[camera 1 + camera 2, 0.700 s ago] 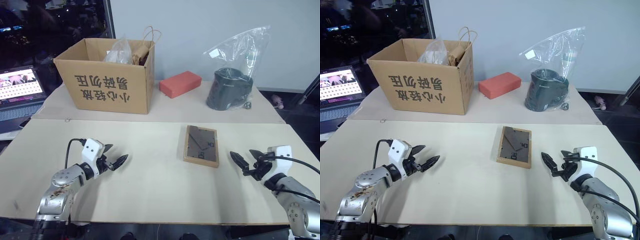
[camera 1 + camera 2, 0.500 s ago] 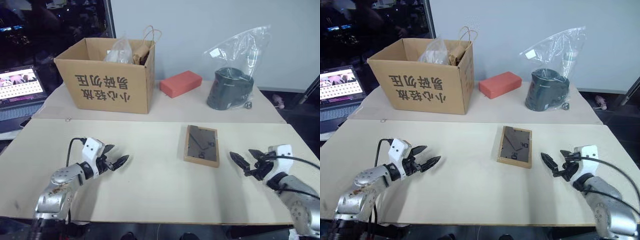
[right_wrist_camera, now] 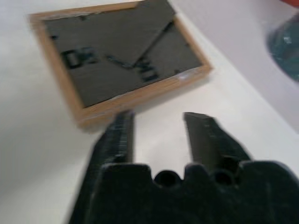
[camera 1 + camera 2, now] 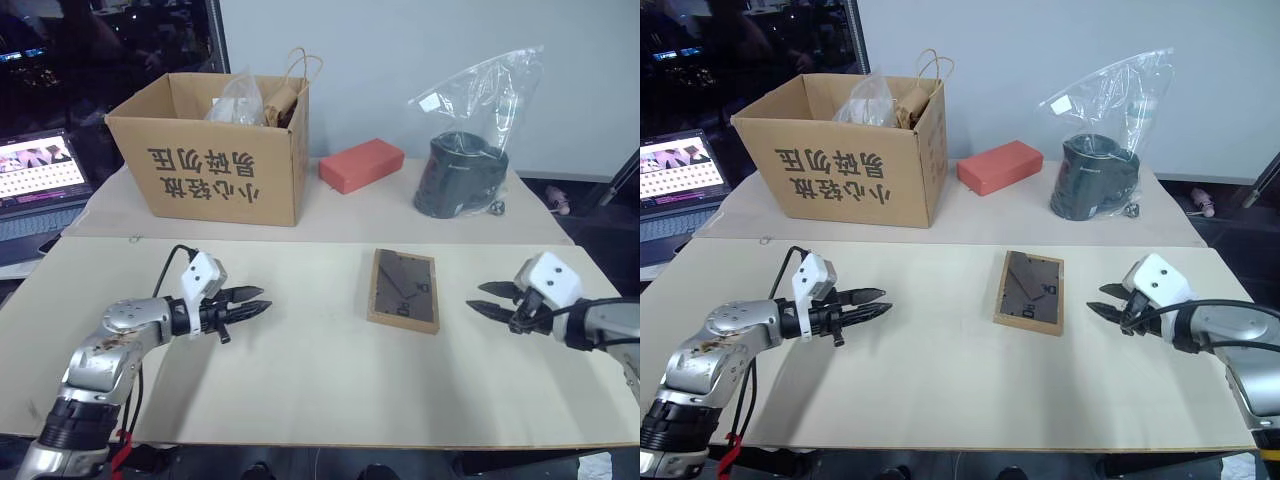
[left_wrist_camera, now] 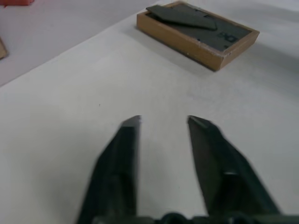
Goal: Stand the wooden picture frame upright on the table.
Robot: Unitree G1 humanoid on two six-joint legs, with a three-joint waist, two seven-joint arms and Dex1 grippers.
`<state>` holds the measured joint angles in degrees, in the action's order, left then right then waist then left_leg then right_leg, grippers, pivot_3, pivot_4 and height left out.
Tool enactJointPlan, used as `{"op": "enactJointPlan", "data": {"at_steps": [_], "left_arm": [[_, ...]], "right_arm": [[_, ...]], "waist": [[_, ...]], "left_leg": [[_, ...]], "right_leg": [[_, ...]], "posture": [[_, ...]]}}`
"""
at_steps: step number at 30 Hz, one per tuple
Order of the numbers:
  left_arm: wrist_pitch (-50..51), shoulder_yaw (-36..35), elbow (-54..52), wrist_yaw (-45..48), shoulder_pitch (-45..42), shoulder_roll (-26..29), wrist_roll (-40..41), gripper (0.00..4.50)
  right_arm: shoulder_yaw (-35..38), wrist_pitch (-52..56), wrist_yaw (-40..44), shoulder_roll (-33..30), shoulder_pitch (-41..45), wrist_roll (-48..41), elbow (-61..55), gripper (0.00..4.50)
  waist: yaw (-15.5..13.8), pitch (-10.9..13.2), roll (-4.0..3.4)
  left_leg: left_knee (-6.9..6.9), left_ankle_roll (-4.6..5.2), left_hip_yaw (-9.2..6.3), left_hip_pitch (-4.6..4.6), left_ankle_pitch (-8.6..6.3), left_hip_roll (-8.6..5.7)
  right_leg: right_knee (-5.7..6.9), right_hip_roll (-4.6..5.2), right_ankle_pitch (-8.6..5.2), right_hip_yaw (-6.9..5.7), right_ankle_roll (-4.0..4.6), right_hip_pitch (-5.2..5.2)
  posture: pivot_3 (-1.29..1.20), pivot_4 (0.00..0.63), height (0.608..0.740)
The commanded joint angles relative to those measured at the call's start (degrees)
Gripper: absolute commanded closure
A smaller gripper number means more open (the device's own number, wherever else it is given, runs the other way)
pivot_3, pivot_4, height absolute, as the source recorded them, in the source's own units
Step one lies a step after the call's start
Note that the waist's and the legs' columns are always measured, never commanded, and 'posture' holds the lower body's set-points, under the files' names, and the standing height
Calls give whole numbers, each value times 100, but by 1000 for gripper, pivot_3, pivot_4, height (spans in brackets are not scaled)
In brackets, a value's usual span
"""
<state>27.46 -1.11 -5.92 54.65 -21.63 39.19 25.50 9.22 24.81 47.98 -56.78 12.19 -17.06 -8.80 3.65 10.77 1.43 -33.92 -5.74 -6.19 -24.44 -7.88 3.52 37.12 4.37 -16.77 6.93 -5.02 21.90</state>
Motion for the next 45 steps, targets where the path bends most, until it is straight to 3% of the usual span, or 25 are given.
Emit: {"op": "enactJointPlan", "data": {"at_steps": [1,2,7,12,17,21,24,27,31,34,37,45], "left_arm": [[-313,534,378,-207,-432,-373,-541,4463],[-387,728,594,-288,-614,-531,-743,4500],[-978,1558,2623,-1246,-2012,-2050,-1823,4500],[-1673,1823,4767,-1923,-3064,-3513,-2365,4500],[-2206,2108,6295,-2359,-3760,-4148,-3038,4500],[-2405,2250,6717,-2193,-3889,-4320,-3319,4500],[-2395,2178,6611,-1904,-3788,-4179,-3325,4500],[-2101,2136,5873,-1455,-3312,-3499,-3333,4500],[-1150,1948,3931,-993,-2164,-2449,-3222,4500],[-305,1661,2095,-660,-880,-1283,-3171,4500],[607,1267,757,-615,-25,-696,-2864,4500],[1815,453,-299,-1055,474,-379,-2339,4500]], "right_arm": [[-249,261,-359,110,356,374,164,4190],[-385,282,-463,163,465,532,295,4484],[-1128,82,-1192,563,1310,1583,1534,4484],[-1555,-386,-1411,1113,1970,2028,2614,4484],[-1784,-1070,-1368,1564,2495,2237,3605,4484],[-1940,-1487,-1012,1859,2620,2270,3827,4484],[-1993,-1365,-732,2054,2439,2177,3421,4484],[-2069,-872,-552,2304,2031,2032,2546,4484],[-2076,-69,-541,2499,1474,1993,1332,4484],[-2178,620,-651,2662,1065,1960,515,4484],[-2339,1155,-779,2887,912,1976,34,4484],[-3032,1828,-933,3871,1340,1915,-198,4484]], "waist": [[-7,0,0],[-15,0,0],[-106,1,3],[-111,1,3],[-69,0,2],[-45,-1,1],[13,-1,1],[112,-8,-3],[304,-18,-8],[423,-32,-7],[457,-56,-1],[541,-103,36]], "left_leg": [[-1,0,0,-1,0,-1],[-2,0,0,0,0,-1],[-22,0,-1,-13,2,-11],[-27,1,-1,-43,3,-20],[-7,-1,-2,-40,5,-22],[-2,-6,-2,-16,9,-23],[0,-10,-2,11,11,-23],[11,-10,-4,30,10,-20],[20,-10,-4,65,10,-6],[22,-10,-4,82,10,13],[29,-10,-3,128,6,43],[23,-13,-3,165,4,61]], "right_leg": [[1,0,1,0,0,0],[0,0,1,0,0,0],[-1,3,12,0,-4,3],[-7,9,22,1,4,21],[-4,9,22,1,4,29],[0,9,23,1,3,10],[1,9,17,1,-8,-19],[1,6,6,1,-27,-33],[5,-4,8,1,-9,-62],[12,-18,5,4,-5,-70],[44,-49,-9,9,10,-89],[89,-73,-36,23,34,-84]], "posture": [[0,150,740],[0,150,740],[0,150,740],[0,150,740],[0,150,740],[0,150,740],[0,150,740],[0,150,740],[0,150,740],[0,150,740],[0,150,740],[0,150,740]]}}
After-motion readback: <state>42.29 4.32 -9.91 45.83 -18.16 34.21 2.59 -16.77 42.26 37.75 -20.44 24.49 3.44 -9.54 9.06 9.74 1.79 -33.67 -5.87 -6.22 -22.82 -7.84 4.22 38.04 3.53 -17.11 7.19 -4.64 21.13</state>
